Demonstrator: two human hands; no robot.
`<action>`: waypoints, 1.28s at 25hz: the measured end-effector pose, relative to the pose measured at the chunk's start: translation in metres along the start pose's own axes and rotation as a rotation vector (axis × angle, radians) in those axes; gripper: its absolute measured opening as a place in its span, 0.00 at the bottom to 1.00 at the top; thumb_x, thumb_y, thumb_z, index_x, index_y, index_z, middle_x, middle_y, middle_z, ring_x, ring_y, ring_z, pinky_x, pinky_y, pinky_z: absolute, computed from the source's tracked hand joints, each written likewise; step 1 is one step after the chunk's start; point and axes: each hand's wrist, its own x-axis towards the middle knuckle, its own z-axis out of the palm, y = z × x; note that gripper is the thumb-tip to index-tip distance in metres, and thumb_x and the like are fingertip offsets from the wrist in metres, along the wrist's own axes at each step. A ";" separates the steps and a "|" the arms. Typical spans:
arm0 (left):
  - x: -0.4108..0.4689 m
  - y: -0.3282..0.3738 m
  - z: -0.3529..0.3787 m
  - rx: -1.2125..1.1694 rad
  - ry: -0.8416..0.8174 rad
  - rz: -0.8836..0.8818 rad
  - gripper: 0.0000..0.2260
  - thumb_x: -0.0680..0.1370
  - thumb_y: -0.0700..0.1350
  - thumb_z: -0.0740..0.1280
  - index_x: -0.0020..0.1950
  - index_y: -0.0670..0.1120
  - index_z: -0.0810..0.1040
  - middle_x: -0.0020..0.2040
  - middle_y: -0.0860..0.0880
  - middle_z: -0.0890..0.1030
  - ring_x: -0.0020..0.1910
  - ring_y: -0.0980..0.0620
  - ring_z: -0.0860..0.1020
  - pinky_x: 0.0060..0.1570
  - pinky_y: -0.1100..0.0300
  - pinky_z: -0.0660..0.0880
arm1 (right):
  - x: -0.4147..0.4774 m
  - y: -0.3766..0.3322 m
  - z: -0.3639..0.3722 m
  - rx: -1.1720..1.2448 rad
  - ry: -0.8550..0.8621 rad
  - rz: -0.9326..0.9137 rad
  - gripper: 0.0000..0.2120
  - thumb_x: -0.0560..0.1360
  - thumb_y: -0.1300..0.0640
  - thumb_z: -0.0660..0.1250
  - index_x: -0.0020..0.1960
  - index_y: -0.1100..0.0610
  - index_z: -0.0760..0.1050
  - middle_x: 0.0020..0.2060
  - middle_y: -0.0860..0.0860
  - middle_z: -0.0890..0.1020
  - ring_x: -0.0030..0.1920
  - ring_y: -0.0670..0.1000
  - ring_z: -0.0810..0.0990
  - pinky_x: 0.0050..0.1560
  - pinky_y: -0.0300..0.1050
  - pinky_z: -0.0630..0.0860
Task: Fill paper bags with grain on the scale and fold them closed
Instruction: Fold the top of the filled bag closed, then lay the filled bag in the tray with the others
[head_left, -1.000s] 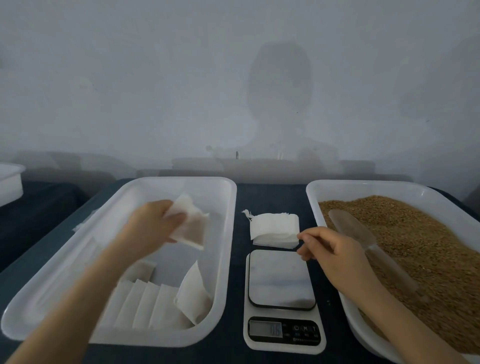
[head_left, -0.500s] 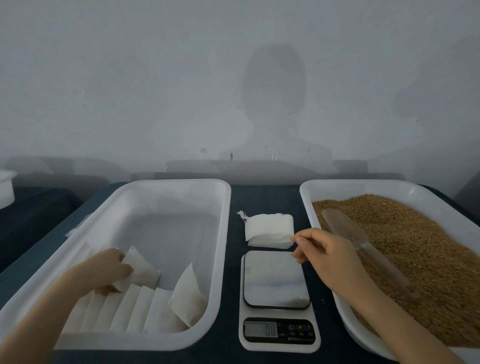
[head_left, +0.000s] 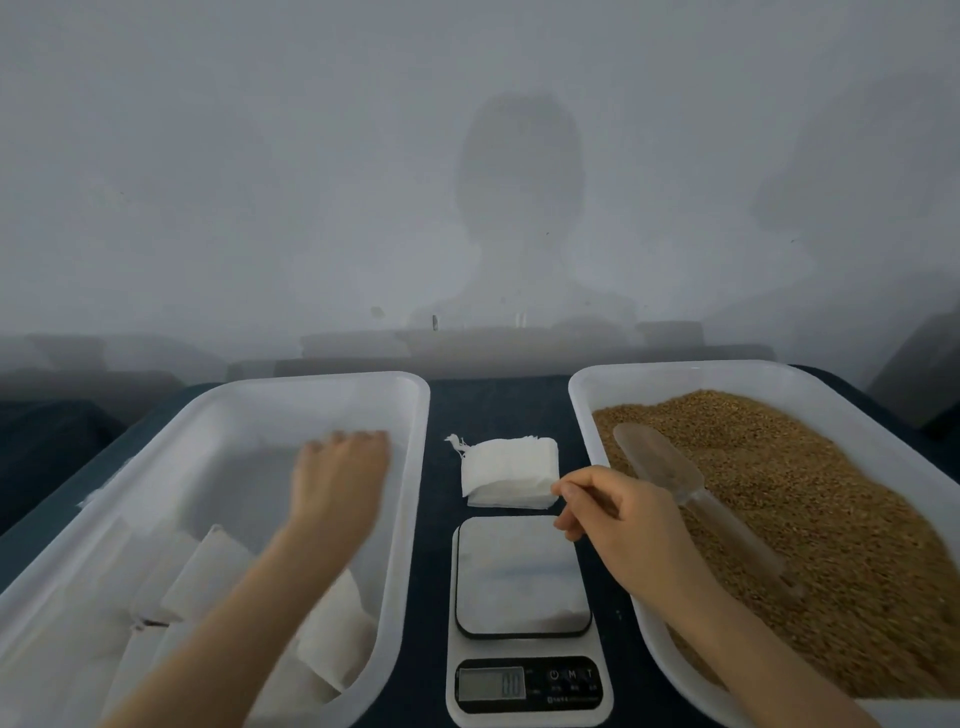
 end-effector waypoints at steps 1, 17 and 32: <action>0.011 0.023 -0.003 -0.021 0.044 0.119 0.17 0.76 0.36 0.60 0.61 0.50 0.73 0.57 0.52 0.79 0.57 0.49 0.76 0.53 0.58 0.69 | 0.000 0.000 0.000 0.002 -0.001 0.003 0.06 0.77 0.55 0.65 0.44 0.48 0.78 0.33 0.40 0.82 0.34 0.39 0.81 0.40 0.30 0.76; 0.075 0.111 0.037 -0.452 -0.273 0.205 0.11 0.78 0.43 0.63 0.60 0.43 0.75 0.56 0.46 0.79 0.51 0.46 0.78 0.43 0.58 0.70 | 0.000 0.002 -0.002 0.006 -0.025 0.083 0.06 0.78 0.55 0.63 0.45 0.50 0.79 0.33 0.41 0.82 0.33 0.41 0.81 0.39 0.32 0.77; 0.079 0.108 0.034 -0.572 -0.359 0.164 0.12 0.79 0.50 0.65 0.55 0.42 0.77 0.51 0.45 0.79 0.46 0.48 0.76 0.48 0.57 0.74 | 0.000 0.002 -0.003 0.001 -0.027 0.084 0.06 0.78 0.56 0.63 0.44 0.51 0.79 0.32 0.41 0.82 0.32 0.42 0.81 0.38 0.33 0.76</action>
